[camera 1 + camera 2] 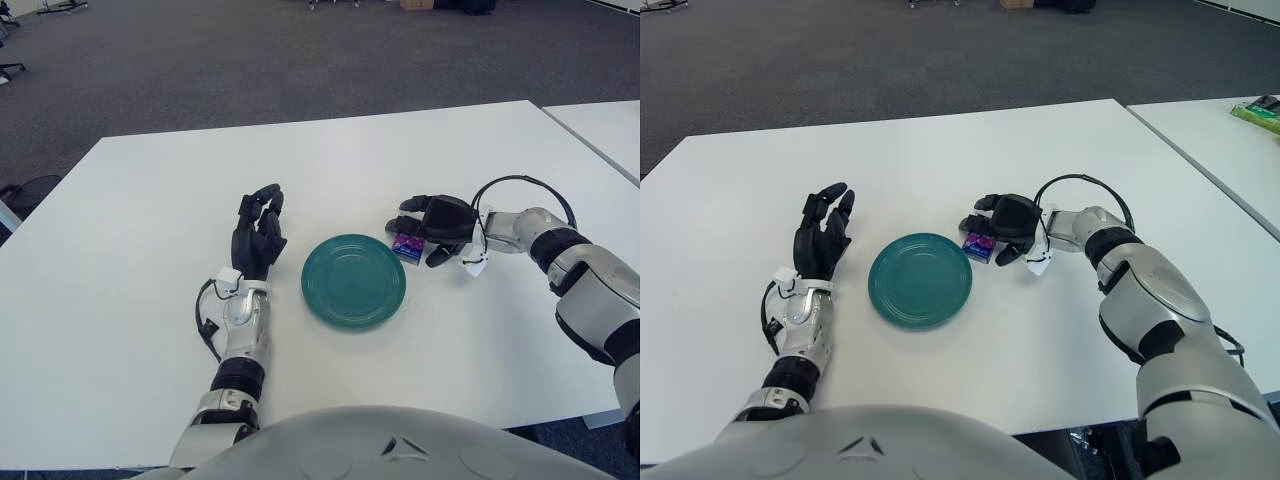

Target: Put the gum into the plate.

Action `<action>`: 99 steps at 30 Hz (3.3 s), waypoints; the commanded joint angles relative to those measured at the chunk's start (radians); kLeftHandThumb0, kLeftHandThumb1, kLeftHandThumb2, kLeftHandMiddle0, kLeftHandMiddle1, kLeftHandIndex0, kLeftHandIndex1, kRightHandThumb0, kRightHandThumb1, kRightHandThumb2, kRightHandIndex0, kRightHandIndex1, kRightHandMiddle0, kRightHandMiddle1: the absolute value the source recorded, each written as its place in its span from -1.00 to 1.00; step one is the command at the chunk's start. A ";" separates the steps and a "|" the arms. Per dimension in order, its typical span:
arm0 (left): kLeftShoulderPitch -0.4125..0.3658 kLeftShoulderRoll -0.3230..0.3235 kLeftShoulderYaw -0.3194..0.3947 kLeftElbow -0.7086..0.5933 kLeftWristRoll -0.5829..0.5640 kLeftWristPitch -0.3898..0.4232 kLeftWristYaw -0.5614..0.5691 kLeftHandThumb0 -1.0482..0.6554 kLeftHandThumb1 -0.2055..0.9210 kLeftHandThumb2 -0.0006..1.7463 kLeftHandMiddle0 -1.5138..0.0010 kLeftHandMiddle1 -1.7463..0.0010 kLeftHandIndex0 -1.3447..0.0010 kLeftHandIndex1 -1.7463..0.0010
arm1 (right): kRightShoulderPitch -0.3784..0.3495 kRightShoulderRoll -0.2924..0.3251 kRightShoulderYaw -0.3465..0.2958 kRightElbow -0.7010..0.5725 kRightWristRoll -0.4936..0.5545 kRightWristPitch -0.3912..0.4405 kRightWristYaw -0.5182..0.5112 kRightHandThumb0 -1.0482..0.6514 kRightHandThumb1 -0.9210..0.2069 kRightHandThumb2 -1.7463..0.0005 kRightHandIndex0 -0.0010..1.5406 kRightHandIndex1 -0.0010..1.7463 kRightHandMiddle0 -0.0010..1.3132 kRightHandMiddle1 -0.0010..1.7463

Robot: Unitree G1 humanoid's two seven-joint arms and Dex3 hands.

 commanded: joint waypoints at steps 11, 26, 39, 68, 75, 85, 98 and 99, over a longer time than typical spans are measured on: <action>0.172 -0.186 -0.021 0.090 -0.034 -0.003 0.032 -0.71 1.00 -0.21 0.31 0.96 0.74 -0.19 | 0.065 0.003 0.071 -0.014 -0.012 0.003 0.001 -0.45 -1.00 0.15 -0.38 -0.98 -1.00 -0.32; 0.175 -0.191 -0.031 0.083 -0.029 -0.003 0.047 -0.71 1.00 -0.21 0.28 0.95 0.73 -0.17 | 0.036 -0.084 0.129 -0.211 0.008 -0.090 0.241 -0.46 -1.00 0.23 -0.27 0.94 -0.60 0.91; 0.170 -0.188 -0.033 0.084 -0.035 0.003 0.053 -0.71 1.00 -0.23 0.29 0.95 0.70 -0.17 | 0.096 -0.126 0.011 -0.335 0.182 -0.050 0.481 -0.42 -1.00 0.22 0.11 1.00 -0.12 1.00; 0.159 -0.182 -0.031 0.091 -0.041 0.007 0.064 -0.69 1.00 -0.23 0.28 0.95 0.70 -0.18 | 0.037 0.021 -0.015 -0.086 0.177 -0.019 0.171 -0.36 -1.00 0.25 0.19 1.00 -0.04 1.00; 0.158 -0.179 -0.034 0.092 -0.026 0.003 0.076 -0.69 1.00 -0.21 0.29 0.95 0.74 -0.17 | 0.002 0.065 -0.030 -0.026 0.202 -0.047 0.111 -0.39 -1.00 0.23 0.19 1.00 -0.05 1.00; 0.159 -0.182 -0.034 0.086 -0.047 -0.005 0.055 -0.66 1.00 -0.21 0.28 0.94 0.72 -0.18 | -0.048 0.047 -0.101 -0.071 0.250 -0.090 0.056 -0.35 -1.00 0.32 0.27 1.00 0.06 1.00; 0.158 -0.186 -0.036 0.080 -0.057 0.005 0.053 -0.65 1.00 -0.25 0.30 0.95 0.71 -0.18 | -0.092 0.053 -0.177 -0.094 0.283 -0.080 0.121 -0.35 -1.00 0.36 0.37 1.00 0.17 1.00; 0.158 -0.186 -0.036 0.080 -0.058 0.006 0.052 -0.65 1.00 -0.25 0.30 0.95 0.71 -0.19 | -0.094 0.053 -0.179 -0.094 0.284 -0.081 0.124 -0.35 -1.00 0.36 0.37 1.00 0.17 1.00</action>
